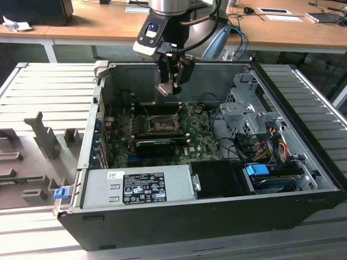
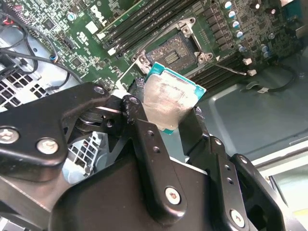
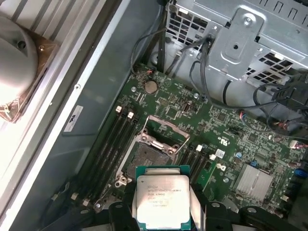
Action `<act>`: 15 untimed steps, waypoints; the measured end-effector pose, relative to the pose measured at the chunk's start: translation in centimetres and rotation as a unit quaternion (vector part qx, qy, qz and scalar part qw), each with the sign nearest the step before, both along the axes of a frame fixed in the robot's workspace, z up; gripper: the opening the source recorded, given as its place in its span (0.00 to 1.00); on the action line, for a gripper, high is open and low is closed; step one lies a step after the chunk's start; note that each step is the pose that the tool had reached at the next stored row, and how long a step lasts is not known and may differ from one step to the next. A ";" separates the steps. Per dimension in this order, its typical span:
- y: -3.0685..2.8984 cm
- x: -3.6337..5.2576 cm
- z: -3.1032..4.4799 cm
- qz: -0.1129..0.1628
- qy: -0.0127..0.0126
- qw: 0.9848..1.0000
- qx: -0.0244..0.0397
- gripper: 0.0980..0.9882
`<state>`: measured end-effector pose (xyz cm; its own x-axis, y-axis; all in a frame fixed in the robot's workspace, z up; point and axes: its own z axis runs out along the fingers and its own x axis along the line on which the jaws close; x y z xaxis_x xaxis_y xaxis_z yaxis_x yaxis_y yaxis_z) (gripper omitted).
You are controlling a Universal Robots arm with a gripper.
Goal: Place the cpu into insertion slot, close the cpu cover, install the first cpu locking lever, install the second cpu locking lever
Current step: 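Place the cpu into insertion slot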
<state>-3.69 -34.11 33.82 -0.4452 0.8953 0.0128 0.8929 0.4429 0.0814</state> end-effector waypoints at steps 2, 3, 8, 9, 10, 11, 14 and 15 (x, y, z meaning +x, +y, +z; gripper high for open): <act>0.00 -0.01 -0.02 -0.001 0.000 1.000 0.000 0.48; 0.00 -0.01 -0.03 -0.003 0.000 1.000 0.000 0.48; 0.00 -0.01 -0.10 -0.015 0.000 1.000 0.000 0.48; 0.00 -0.01 -0.14 -0.015 0.000 1.000 0.000 0.48; 0.00 -0.01 -0.16 -0.016 0.000 1.000 0.000 0.48; 0.00 -0.01 -0.19 -0.016 0.000 1.000 0.000 0.48; 0.00 -0.01 -0.27 -0.016 0.000 1.000 0.000 0.48; 0.00 -0.01 -0.28 -0.016 0.000 1.000 0.000 0.48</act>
<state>-3.70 -34.11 33.55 -0.4163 0.9091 0.0128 0.9066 0.4140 0.0812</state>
